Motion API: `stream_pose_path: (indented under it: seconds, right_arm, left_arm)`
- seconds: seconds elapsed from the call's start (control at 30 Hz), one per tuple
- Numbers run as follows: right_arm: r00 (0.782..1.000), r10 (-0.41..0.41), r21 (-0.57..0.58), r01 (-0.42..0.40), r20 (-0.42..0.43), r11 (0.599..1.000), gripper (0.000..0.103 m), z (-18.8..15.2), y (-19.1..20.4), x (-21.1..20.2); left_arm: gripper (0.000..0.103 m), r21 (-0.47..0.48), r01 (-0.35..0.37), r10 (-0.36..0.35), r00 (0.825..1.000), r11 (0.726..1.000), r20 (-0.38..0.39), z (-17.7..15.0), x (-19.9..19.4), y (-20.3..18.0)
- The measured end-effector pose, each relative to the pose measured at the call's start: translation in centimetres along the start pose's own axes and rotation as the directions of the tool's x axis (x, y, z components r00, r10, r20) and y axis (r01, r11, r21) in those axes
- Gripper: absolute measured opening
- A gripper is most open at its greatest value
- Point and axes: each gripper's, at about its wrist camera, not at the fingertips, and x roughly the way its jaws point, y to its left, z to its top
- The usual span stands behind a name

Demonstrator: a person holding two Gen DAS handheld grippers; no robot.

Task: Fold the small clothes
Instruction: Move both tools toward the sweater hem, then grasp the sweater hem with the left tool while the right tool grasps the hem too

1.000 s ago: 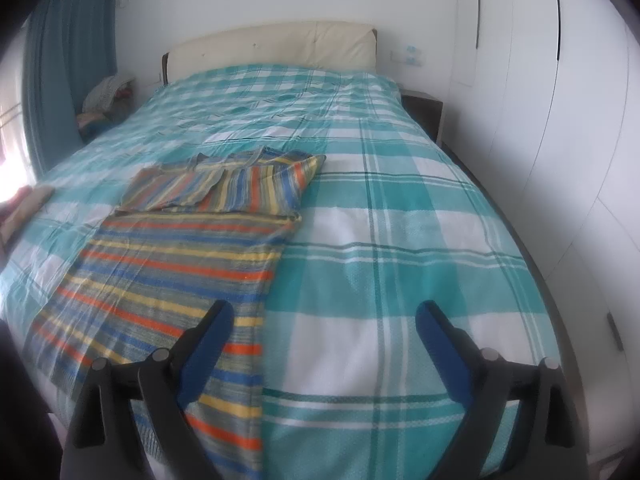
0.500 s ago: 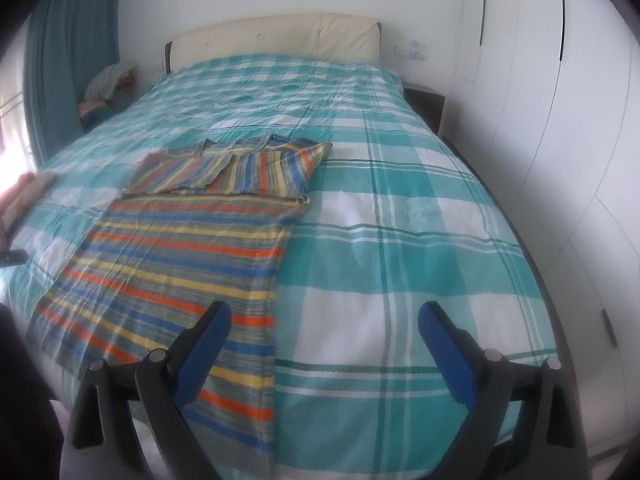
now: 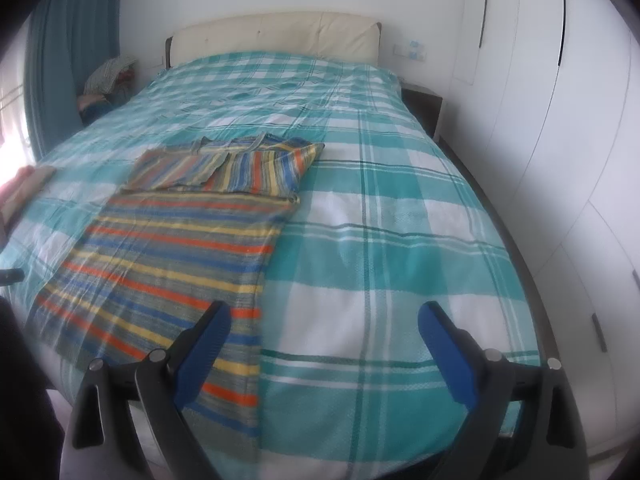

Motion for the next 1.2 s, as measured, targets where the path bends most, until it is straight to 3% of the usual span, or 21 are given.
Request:
stream_pose_path:
  seconds: [0.23, 0.67, 0.83, 1.03, 1.2]
  right_arm:
    - [0.998, 0.057, 0.031, -0.056, -0.041, 0.998, 0.094, -1.1, 0.9, 0.8]
    - [0.993, 0.094, 0.103, -0.086, -0.074, 0.991, 0.094, -1.8, -0.8, 0.6]
    - [0.988, 0.116, 0.127, -0.103, -0.105, 0.987, 0.094, -2.3, -1.3, 0.4]
    - [0.964, 0.186, 0.107, -0.168, -0.191, 0.980, 0.094, -4.0, -0.1, 0.7]
    - [0.908, 0.309, 0.183, -0.265, -0.282, 0.947, 0.093, -6.0, 0.8, 2.9]
  left_arm:
    - [0.101, 0.082, -0.044, 0.044, 0.999, 0.996, 0.004, -0.5, 0.1, -1.9]
    - [0.101, 0.050, -0.053, 0.054, 0.998, 0.997, -0.035, -1.6, 0.9, -0.4]
    - [0.101, 0.027, -0.026, 0.027, 1.000, 0.999, -0.012, -2.1, -0.4, 0.5]
    - [0.099, 0.051, -0.034, 0.036, 0.998, 0.998, -0.053, -2.5, 0.8, 0.3]
    - [0.075, 0.082, -0.018, 0.028, 0.992, 0.996, -0.122, -3.3, 2.8, -1.0]
